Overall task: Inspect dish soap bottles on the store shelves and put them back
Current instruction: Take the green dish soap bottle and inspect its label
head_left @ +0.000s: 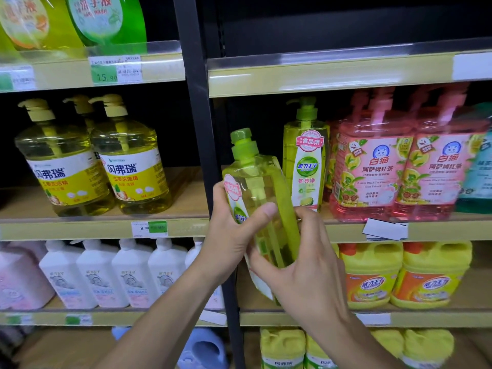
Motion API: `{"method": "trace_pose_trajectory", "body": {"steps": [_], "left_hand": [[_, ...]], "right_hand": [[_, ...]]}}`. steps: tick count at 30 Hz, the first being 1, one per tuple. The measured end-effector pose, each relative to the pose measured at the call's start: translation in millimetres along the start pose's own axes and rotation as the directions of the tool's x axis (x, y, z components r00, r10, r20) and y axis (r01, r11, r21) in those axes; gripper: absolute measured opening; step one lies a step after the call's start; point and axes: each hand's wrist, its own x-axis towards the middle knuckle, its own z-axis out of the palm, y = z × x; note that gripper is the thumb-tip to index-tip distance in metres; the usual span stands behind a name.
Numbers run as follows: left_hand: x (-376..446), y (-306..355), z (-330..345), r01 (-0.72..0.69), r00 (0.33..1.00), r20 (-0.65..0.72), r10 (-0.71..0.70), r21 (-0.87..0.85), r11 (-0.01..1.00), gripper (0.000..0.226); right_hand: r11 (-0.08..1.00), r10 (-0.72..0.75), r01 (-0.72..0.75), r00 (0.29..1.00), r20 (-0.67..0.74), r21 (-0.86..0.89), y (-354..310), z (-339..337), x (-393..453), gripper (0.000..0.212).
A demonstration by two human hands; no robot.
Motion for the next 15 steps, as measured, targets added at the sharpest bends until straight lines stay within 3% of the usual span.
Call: {"method": "trace_pose_trajectory", "body": {"steps": [2, 5, 7, 10, 15], "left_hand": [[3, 2, -1, 0.005, 1.000, 0.002, -0.005, -0.064, 0.998, 0.066], [9, 7, -6, 0.055, 0.998, 0.048, -0.046, -0.206, 0.977, 0.065], [12, 10, -9, 0.114, 0.992, 0.078, -0.098, -0.242, 0.963, 0.073], [13, 12, -10, 0.194, 0.980, 0.090, -0.177, -0.232, 0.953, 0.083], [13, 17, -7, 0.233, 0.971, 0.105, -0.217, -0.186, 0.955, 0.088]], "right_hand": [[1.000, 0.008, -0.006, 0.997, 0.074, -0.028, -2, -2, 2, 0.088], [0.980, 0.015, -0.054, 0.981, 0.195, 0.193, 4, -7, 2, 0.079], [0.920, 0.060, -0.174, 0.948, 0.311, 0.351, 10, -11, 2, 0.059], [0.806, 0.093, -0.341, 0.880, 0.466, 0.484, 14, -9, 0, 0.061], [0.759, 0.093, -0.347, 0.895, 0.436, 0.551, 14, -6, -2, 0.073]]}}
